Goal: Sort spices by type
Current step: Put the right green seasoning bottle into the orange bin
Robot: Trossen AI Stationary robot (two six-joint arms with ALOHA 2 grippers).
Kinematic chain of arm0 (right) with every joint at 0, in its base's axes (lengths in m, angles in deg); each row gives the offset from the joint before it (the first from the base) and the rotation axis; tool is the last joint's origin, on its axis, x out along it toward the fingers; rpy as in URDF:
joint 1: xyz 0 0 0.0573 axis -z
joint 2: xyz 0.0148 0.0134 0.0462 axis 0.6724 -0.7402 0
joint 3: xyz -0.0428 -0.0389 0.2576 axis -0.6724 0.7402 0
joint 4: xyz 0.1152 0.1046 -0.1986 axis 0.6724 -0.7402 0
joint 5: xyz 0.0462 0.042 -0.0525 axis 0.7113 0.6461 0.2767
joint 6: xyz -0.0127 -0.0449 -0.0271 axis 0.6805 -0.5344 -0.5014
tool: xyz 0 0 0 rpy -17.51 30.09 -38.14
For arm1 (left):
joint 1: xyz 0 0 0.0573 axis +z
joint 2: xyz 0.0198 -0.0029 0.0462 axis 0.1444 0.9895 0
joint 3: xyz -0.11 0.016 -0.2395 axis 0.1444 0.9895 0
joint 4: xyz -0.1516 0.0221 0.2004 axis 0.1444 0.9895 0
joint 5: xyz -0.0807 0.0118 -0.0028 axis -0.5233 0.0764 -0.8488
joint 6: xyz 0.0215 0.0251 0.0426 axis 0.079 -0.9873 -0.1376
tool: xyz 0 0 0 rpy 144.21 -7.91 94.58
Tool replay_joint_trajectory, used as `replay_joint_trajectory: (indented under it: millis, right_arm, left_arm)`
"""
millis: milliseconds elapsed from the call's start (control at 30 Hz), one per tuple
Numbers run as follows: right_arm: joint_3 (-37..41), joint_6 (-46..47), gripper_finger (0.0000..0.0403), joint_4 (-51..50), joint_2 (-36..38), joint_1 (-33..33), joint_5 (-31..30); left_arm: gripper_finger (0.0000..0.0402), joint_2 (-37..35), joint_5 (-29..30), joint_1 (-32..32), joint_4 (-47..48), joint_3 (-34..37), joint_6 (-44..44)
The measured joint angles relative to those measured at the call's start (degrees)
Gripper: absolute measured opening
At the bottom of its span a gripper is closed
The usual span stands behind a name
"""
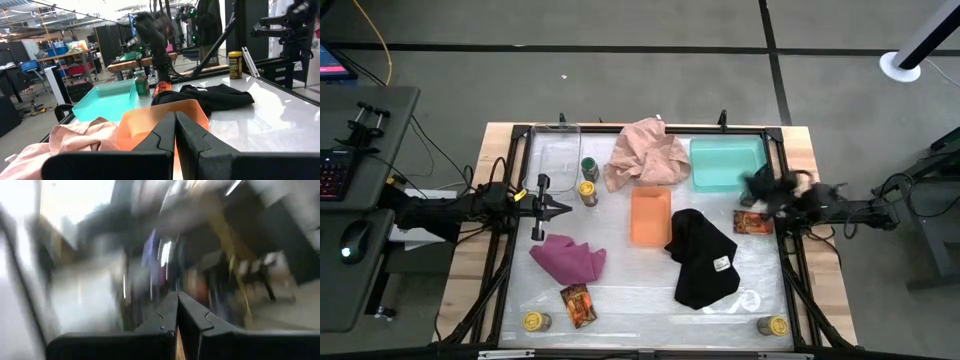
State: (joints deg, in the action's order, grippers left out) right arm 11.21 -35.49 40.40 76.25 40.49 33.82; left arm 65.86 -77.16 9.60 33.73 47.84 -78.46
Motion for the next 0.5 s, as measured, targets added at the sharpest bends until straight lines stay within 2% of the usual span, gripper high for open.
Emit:
replay_joint_trajectory:
  millis: [67,133,200,267,333,400,500]
  right_arm:
    - [0.0,4.74,0.0001,11.92,0.0,0.07,-9.42]
    - [-0.14,6.56,0.0001,19.41,0.02,0.59,-16.81]
    - [-1.23,6.87,0.0001,19.13,-0.11,1.54,-19.58]
    - [-3.18,7.62,0.0001,16.32,-0.93,2.83,-18.09]
    - [-5.92,8.62,0.0001,10.59,-2.73,4.18,-13.17]
    - [-11.1,9.8,0.0001,-0.85,-5.41,5.46,-10.2]
    - [-23.93,14.8,0.0001,-35.16,-10.53,7.33,-10.15]
  left_arm:
    - [0.0,0.0,0.0,0.0,-0.02,0.0,0.02]
    - [0.0,0.0,0.0,0.0,0.0,0.0,0.0]
    - [0.0,0.0,0.0,0.0,-0.02,0.0,0.02]
    - [0.0,0.0,0.0,0.0,-0.02,0.0,0.0]
    - [0.0,0.0,0.0,0.0,-0.01,0.0,0.02]
    - [0.0,0.0,0.0,0.0,-0.02,0.0,0.0]
    - [0.0,-0.01,0.0,0.0,-0.02,0.0,0.02]
